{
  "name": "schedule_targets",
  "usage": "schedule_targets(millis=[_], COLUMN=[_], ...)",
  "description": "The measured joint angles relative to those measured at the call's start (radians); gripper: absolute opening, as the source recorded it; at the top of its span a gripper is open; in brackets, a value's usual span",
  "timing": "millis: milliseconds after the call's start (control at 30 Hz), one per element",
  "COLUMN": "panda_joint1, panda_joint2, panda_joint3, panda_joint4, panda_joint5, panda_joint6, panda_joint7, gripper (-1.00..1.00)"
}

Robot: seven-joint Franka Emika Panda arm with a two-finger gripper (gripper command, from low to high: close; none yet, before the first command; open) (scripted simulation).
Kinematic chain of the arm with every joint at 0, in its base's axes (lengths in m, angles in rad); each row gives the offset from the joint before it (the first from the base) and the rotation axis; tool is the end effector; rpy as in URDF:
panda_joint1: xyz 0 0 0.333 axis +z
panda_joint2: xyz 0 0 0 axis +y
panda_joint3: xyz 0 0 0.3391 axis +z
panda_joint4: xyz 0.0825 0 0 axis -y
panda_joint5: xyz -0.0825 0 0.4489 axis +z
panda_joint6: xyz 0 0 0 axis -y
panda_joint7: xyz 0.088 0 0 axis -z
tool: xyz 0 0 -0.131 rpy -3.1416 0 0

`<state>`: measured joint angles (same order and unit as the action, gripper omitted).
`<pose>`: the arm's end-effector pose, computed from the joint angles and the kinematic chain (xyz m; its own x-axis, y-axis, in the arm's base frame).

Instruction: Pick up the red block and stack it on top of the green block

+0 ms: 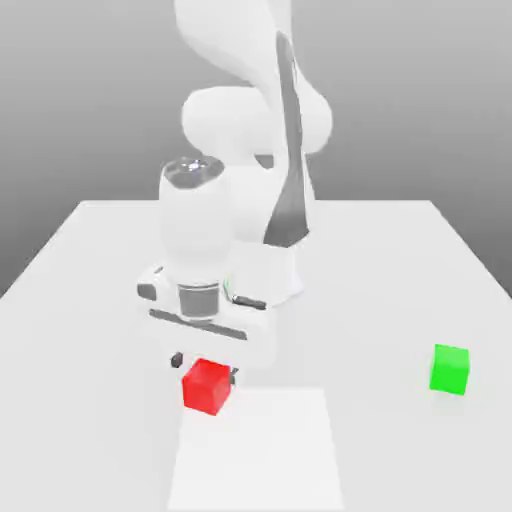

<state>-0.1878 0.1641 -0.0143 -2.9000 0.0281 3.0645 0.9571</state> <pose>0.3343 -0.0713 0.0819 0.3744 -0.9273 0.0004 -0.9273 -0.3744 -0.0003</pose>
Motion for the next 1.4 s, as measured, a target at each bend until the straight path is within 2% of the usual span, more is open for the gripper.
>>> schedule_targets(millis=[233, 500, 967, 1033, 1133, 1200, 1233, 1400], panda_joint1=[-0.003, -0.002, 0.485, 0.533, 0.534, 0.557, 0.569, 0.569], panda_joint2=[0.007, -0.25, -0.256, -0.217, -0.122, -0.052, -0.024, -0.024], panda_joint3=[0.003, 0.004, 0.457, 0.494, 0.481, 0.438, 0.418, 0.418], panda_joint4=[0.001, -0.033, 0.146, 0.166, 0.176, 0.18, 0.182, 0.182], panda_joint5=[-0.003, -0.032, 0.054, 0.022, -0.092, -0.185, -0.223, -0.223], panda_joint6=[0.007, -0.217, -0.394, -0.377, -0.301, -0.244, -0.22, -0.22], panda_joint7=[0.003, 0.025, 0.125, 0.161, 0.247, 0.314, 0.342, 0.342], gripper=[-1.0, -1.0, -1.0, -1.0, -1.0, -1.0, 1.0, 1.0])
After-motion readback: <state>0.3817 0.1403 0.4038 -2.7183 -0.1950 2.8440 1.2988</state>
